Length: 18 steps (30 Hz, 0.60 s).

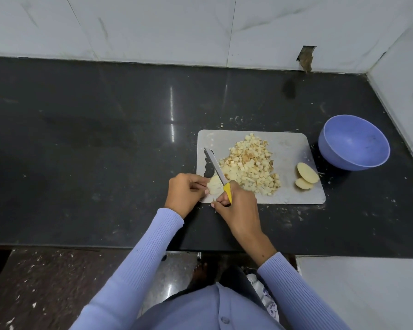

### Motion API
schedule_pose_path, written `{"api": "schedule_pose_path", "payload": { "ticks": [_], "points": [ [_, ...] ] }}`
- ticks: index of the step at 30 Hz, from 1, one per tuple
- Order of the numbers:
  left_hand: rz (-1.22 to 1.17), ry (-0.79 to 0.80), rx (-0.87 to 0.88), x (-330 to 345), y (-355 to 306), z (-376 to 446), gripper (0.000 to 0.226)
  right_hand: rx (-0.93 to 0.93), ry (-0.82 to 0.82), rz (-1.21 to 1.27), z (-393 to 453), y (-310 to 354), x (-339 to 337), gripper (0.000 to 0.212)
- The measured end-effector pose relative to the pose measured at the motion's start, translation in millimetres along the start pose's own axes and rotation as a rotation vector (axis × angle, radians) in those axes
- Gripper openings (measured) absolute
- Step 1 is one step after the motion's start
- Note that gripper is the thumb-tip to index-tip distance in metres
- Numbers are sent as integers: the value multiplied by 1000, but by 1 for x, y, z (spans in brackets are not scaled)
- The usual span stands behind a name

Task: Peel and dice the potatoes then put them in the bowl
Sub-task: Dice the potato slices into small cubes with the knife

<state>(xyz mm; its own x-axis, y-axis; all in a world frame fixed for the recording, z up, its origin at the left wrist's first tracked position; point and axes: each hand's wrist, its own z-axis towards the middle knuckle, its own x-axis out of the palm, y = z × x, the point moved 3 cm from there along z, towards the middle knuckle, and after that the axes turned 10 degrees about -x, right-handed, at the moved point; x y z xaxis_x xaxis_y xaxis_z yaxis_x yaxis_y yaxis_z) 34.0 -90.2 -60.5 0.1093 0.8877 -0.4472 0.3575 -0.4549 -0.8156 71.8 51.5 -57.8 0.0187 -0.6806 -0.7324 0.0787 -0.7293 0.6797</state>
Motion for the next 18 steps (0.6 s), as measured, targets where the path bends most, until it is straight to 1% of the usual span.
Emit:
{"api": "schedule_pose_path", "payload": {
  "ticks": [7,12,15,18],
  "points": [
    [-66,3,-11,1,3,-2,33,-57,-7,-135,7,-3,-11,29],
    [-97,8,-48,9,0,0,30,-47,-134,-178,13,-10,-24,24],
    [-93,15,-30,14,-4,0,30,2,-223,-64,13,-17,-35,31],
    [-82,-58,-24,8,-1,-1,35,85,-270,74,9,-26,-45,27]
  ]
}}
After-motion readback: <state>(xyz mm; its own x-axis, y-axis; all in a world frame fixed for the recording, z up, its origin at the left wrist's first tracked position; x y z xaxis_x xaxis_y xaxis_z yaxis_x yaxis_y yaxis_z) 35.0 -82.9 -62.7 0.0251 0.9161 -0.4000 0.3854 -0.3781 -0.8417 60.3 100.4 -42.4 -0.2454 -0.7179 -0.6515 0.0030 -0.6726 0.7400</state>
